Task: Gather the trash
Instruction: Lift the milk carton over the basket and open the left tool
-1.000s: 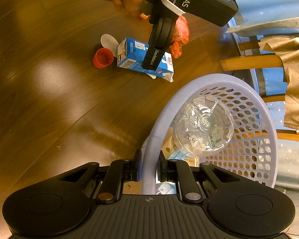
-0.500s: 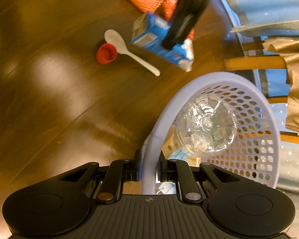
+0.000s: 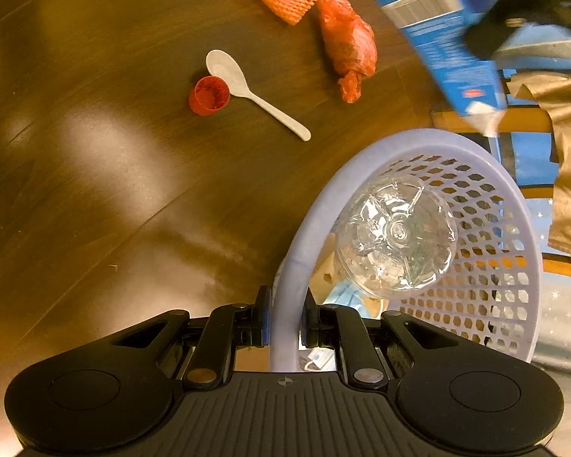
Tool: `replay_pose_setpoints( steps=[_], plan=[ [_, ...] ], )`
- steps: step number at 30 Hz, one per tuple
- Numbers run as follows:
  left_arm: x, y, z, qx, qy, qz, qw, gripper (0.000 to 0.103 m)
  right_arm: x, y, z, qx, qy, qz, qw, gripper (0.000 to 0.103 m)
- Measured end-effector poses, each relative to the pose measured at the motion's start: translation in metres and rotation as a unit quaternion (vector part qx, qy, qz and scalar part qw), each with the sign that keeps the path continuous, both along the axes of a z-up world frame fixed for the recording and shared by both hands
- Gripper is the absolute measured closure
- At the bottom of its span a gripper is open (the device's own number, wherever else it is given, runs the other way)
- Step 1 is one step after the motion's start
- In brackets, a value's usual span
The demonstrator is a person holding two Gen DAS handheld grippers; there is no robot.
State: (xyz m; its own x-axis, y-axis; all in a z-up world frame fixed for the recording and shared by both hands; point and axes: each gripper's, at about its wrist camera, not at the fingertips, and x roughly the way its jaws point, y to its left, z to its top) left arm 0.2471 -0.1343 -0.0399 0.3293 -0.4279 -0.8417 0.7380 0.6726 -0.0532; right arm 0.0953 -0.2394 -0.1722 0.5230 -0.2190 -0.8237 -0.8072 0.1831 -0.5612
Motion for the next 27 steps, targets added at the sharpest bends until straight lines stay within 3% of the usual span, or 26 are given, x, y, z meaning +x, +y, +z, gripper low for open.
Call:
replay_pose_setpoints(
  steps=[10,17,20,22,27],
  plan=[
    [-0.013,-0.024,0.051,-0.027,-0.019,-0.047,0.9983,0.06,0.008,0.005,0.002,0.003,0.003,-0.003,1.0,0.093],
    [-0.026,-0.06,0.051,-0.046,-0.007,-0.088,0.995,0.059,0.007,0.007,0.0,0.003,0.007,-0.001,1.0,0.093],
    [-0.024,-0.074,0.049,-0.073,0.007,-0.084,0.9938,0.059,0.008,0.008,0.0,0.003,0.007,-0.001,1.0,0.093],
    [-0.024,-0.079,0.049,-0.09,0.005,-0.079,0.9928,0.041,0.008,0.008,0.001,0.004,0.008,-0.001,1.0,0.093],
    [-0.02,-0.074,0.056,-0.095,-0.011,-0.061,0.9936,0.041,0.009,0.008,0.002,0.006,0.004,-0.002,1.0,0.093]
  ],
)
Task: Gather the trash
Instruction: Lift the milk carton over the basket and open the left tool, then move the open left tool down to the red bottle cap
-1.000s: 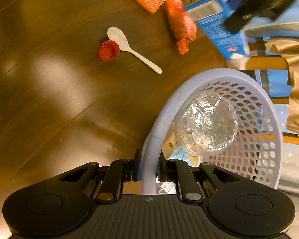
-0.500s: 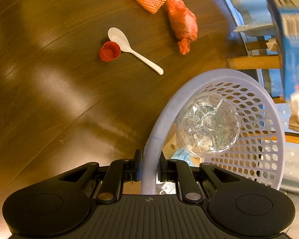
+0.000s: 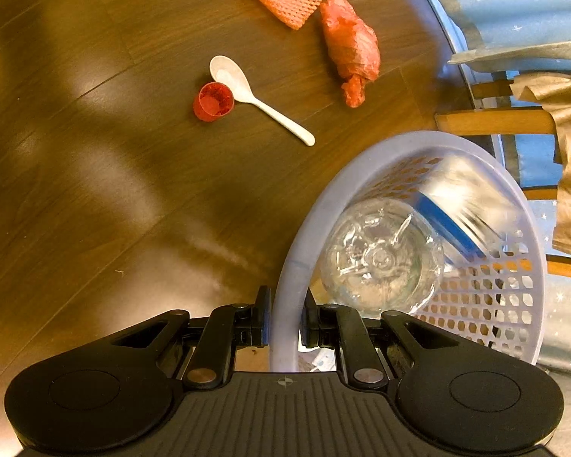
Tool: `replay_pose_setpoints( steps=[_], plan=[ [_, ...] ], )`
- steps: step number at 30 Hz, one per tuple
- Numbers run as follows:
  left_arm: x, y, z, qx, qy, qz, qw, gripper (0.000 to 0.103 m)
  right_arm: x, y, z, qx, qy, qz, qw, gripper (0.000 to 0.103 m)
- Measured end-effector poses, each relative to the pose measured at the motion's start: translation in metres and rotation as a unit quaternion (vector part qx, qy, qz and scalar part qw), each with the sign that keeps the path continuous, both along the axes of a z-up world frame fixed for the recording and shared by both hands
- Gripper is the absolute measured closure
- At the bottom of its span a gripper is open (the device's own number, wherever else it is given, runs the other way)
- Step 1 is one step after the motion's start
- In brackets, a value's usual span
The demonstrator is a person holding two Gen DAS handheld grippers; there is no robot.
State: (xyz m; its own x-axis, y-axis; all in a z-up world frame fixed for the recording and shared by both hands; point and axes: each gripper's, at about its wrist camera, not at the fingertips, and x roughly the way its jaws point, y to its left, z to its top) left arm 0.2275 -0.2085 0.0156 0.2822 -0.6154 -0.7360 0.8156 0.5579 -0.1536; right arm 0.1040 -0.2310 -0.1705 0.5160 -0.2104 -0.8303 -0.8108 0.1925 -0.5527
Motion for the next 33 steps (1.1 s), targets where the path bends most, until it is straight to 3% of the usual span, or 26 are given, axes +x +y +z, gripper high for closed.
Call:
replay_pose_setpoints(
  steps=[12,33],
  plan=[
    [0.017,0.045,-0.003,0.022,-0.004,0.051,0.9984,0.041,0.0,-0.001,0.0,0.001,0.0,-0.002,1.0,0.093],
    [0.022,0.099,-0.043,0.072,-0.003,0.107,0.9916,0.041,-0.001,-0.001,-0.001,0.0,0.003,-0.001,1.0,0.093]
  ],
)
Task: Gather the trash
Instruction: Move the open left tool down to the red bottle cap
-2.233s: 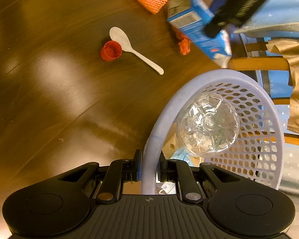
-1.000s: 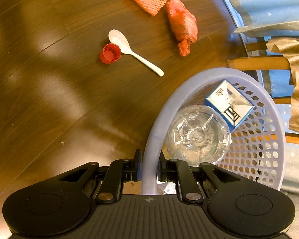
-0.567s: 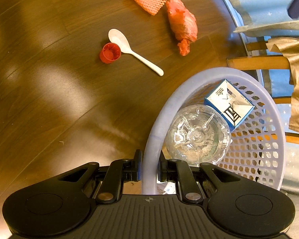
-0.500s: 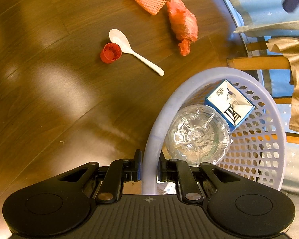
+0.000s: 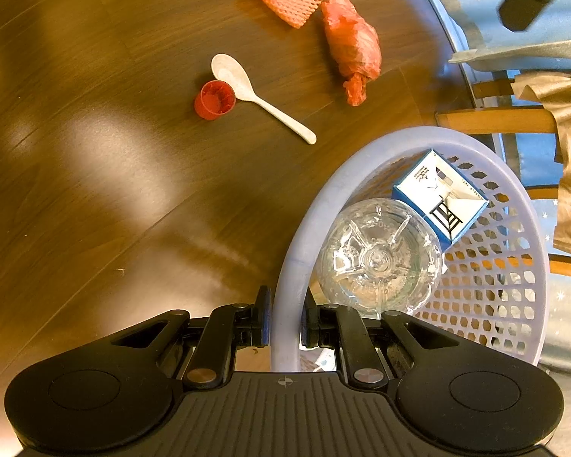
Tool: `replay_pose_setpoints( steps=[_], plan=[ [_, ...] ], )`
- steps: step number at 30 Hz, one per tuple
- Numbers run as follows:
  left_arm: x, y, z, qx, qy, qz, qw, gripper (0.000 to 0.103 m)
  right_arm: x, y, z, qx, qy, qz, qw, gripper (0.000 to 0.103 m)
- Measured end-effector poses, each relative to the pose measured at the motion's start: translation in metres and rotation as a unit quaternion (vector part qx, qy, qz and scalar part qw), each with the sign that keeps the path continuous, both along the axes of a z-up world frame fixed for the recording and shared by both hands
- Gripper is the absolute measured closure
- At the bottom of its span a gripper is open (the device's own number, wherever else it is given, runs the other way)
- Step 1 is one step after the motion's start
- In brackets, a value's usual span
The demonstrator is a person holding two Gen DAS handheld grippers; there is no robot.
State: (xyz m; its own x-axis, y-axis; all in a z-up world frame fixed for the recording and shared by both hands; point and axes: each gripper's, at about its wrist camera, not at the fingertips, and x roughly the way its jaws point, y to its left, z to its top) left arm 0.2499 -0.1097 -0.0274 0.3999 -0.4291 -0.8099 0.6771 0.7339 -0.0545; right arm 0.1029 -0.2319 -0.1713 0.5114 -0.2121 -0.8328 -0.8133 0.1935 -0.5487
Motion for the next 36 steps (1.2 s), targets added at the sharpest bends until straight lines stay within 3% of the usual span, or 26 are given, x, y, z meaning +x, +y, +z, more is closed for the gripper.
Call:
replay_pose_setpoints(
  steps=[24,32,36],
  plan=[
    [-0.017,0.015,-0.071,0.054,0.022,0.004,0.9983,0.04,-0.001,-0.001,-0.002,0.0,0.003,0.0,1.0,0.093],
    [-0.032,0.014,-0.104,0.079,0.022,-0.041,0.9957,0.04,-0.002,0.0,-0.001,0.0,0.003,-0.001,1.0,0.093],
    [-0.038,0.011,-0.117,0.074,0.031,-0.071,0.9942,0.04,-0.003,0.0,-0.001,0.001,0.003,-0.001,1.0,0.093]
  ],
)
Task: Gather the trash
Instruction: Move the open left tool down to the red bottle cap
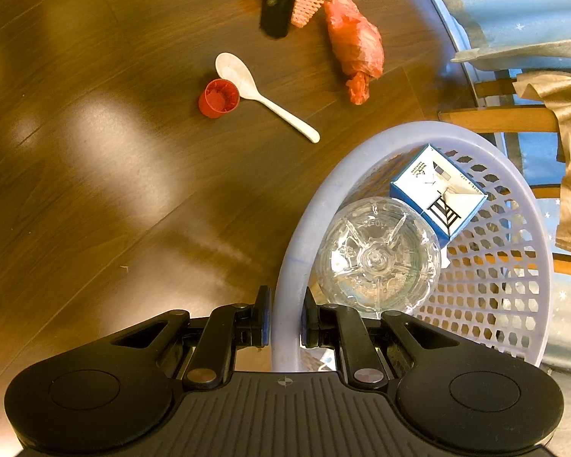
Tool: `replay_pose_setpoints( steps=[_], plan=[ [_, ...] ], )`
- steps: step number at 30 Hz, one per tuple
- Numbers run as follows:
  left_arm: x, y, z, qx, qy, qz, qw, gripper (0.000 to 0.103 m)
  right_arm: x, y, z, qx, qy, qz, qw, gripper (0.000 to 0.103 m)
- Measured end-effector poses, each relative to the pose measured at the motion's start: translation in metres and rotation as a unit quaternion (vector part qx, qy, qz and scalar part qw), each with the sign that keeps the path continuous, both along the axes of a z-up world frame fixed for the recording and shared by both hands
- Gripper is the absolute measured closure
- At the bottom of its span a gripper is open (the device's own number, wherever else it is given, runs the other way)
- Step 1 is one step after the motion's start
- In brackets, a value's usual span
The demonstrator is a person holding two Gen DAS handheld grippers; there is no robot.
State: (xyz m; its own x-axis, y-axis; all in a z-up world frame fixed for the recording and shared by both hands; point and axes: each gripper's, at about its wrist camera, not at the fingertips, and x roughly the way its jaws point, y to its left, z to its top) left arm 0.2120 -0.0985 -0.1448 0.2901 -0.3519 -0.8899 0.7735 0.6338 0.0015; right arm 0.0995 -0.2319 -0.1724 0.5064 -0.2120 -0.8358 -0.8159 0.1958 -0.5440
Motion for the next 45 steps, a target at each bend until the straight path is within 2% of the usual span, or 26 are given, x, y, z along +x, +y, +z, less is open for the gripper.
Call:
replay_pose_setpoints(
  steps=[13,24,28,45],
  plan=[
    [-0.011,-0.032,-0.041,-0.003,0.004,-0.088,0.9961,0.04,-0.001,-0.001,0.0,-0.001,0.001,0.0,1.0,0.093],
    [-0.014,-0.034,-0.069,0.006,0.015,-0.106,0.9942,0.042,-0.002,0.0,0.002,0.0,0.003,-0.004,1.0,0.093],
    [-0.017,-0.035,-0.08,0.012,0.018,-0.118,0.9928,0.053,0.0,0.0,0.002,0.001,0.003,-0.005,1.0,0.093],
    [-0.01,-0.034,-0.098,0.014,0.03,-0.103,0.9942,0.054,0.001,-0.001,0.002,0.002,0.005,-0.008,1.0,0.093]
  ],
)
